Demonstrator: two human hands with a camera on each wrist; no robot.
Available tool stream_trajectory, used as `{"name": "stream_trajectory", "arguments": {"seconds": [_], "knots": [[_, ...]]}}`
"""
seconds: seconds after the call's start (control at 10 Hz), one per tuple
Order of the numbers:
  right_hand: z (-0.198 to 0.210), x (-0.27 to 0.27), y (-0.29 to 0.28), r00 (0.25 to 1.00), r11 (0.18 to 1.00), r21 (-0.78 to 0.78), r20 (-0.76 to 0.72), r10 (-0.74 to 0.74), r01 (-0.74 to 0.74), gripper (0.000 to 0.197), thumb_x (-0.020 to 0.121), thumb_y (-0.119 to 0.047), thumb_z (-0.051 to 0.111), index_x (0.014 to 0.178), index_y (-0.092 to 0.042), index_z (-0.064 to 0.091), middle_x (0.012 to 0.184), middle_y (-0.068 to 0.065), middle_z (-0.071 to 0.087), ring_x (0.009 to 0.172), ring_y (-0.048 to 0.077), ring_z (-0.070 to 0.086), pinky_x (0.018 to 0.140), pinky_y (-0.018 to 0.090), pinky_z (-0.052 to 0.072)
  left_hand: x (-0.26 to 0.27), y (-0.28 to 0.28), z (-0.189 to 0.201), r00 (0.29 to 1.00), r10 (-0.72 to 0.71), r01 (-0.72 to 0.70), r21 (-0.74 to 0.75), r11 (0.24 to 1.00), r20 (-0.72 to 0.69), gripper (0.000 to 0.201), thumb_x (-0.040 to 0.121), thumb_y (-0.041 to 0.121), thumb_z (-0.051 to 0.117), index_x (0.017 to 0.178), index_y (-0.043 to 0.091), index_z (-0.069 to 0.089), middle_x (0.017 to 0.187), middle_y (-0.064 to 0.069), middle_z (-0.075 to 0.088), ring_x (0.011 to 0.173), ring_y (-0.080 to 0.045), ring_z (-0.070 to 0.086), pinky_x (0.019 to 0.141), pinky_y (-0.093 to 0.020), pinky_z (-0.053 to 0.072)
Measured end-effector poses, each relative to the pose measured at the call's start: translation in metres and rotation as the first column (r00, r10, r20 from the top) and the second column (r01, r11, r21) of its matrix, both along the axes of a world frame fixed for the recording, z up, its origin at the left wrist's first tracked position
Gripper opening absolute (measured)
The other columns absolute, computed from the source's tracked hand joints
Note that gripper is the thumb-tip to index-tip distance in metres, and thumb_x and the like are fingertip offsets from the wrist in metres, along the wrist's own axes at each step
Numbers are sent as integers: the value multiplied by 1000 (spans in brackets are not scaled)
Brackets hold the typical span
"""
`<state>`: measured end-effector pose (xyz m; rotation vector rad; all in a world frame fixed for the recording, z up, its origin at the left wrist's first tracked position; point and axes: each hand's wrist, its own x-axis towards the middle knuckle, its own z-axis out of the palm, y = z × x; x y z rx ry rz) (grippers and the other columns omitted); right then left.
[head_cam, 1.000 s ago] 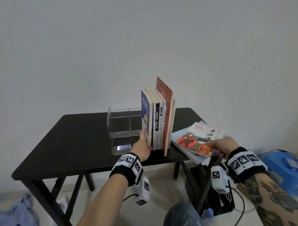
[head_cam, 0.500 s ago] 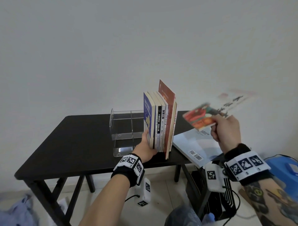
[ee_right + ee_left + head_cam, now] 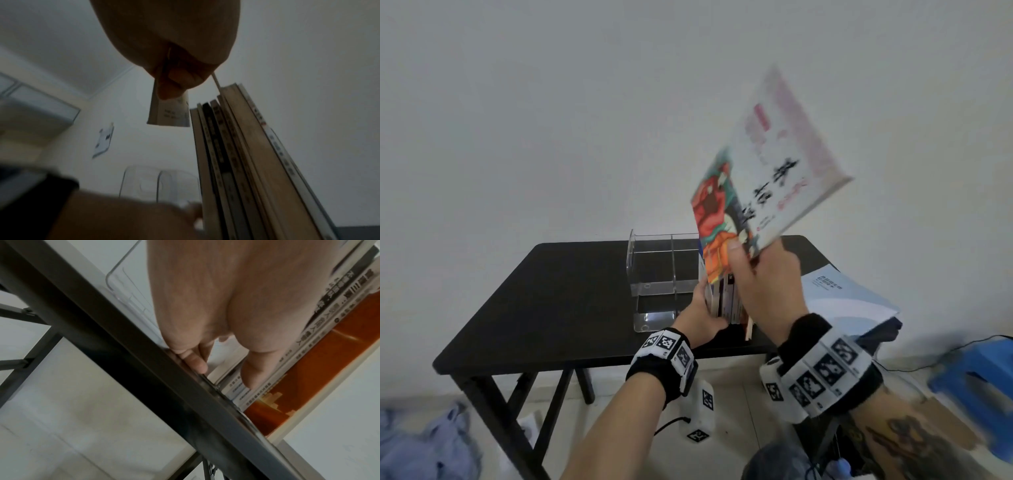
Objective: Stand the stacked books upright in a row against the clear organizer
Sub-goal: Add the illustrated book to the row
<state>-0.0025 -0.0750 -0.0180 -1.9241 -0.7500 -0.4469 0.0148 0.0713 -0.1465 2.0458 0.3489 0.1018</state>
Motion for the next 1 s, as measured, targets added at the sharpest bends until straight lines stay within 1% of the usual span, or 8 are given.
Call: {"name": "stream_trajectory", "arguments": {"seconds": [0.1, 0.2, 0.3, 0.4, 0.6, 0.8, 0.9, 1.0], "knots": [[-18, -1, 15, 993, 955, -279, 98, -72, 97, 39, 99, -29, 46, 128, -3, 43, 80, 9, 68, 60, 23, 63, 58, 34, 54, -9, -12, 18, 997, 59, -59, 14, 998, 46, 87, 94, 6, 59, 157, 8, -1, 148, -11, 43, 139, -38, 41, 113, -54, 36], [-30, -2, 25, 961, 854, -484, 268, -63, 191, 45, 99, -20, 45, 138, 0, 37, 101, 16, 70, 61, 30, 65, 59, 34, 51, -18, -2, 21, 992, -42, 124, 867, 483, -118, 78, 80, -31, 29, 152, 0, 32, 136, -18, 55, 123, -62, 33, 89, -70, 47], [-42, -1, 33, 968, 780, -591, 242, -74, 207, 62, 100, -28, 38, 152, -14, 6, 90, 8, 70, 68, 25, 68, 62, 30, 46, -28, -9, 16, 993, 62, -86, 253, 963, 104, 63, 97, -5, 48, 155, 11, 28, 109, -9, 62, 114, -32, 56, 107, -54, 44], [-59, 4, 38, 974, 796, -573, 209, -87, 195, 61, 100, -31, 30, 151, -18, -2, 85, 7, 70, 68, 25, 70, 64, 33, 52, -20, -10, 3, 977, -26, 60, -160, 985, 210, 87, 93, 17, 65, 156, 13, 4, 149, -11, 41, 130, -13, 50, 112, -25, 38], [-79, 12, 39, 985, 854, -509, 171, -21, 107, 68, 100, -26, 43, 145, -17, -8, 79, 5, 68, 60, 23, 67, 60, 35, 56, -10, 3, 7, 994, -101, 93, 161, 983, 45, 82, 99, 14, 55, 159, 21, -1, 166, -7, 4, 154, -32, 7, 123, -48, 20], [-92, 9, 30, 992, 888, -457, 128, 1, 58, 60, 98, -19, 42, 148, -13, 10, 74, 5, 68, 58, 20, 65, 54, 31, 51, -13, 6, 15, 1000, -22, 22, 91, 996, -8, 70, 98, 65, 36, 151, 21, 26, 142, 1, 44, 110, -14, 55, 92, -29, 46], [-92, 10, 19, 996, 915, -401, 84, -11, 44, 51, 95, -20, 48, 141, -17, 28, 80, 5, 69, 63, 25, 67, 54, 29, 47, -9, 3, 8, 999, -19, 20, 53, 998, -27, 91, 83, 78, 51, 148, 15, 42, 139, -7, 57, 120, -19, 58, 107, -32, 43], [-93, 15, 5, 994, 945, -323, 110, -17, 52, 33, 92, -18, 52, 123, -20, 42, 74, 0, 66, 58, 24, 63, 52, 32, 48, -3, -4, 7, 998, 70, -70, 21, 997, -8, 75, 95, 21, 62, 157, 20, 20, 143, -8, 54, 129, -26, 55, 109, -35, 43]]}}
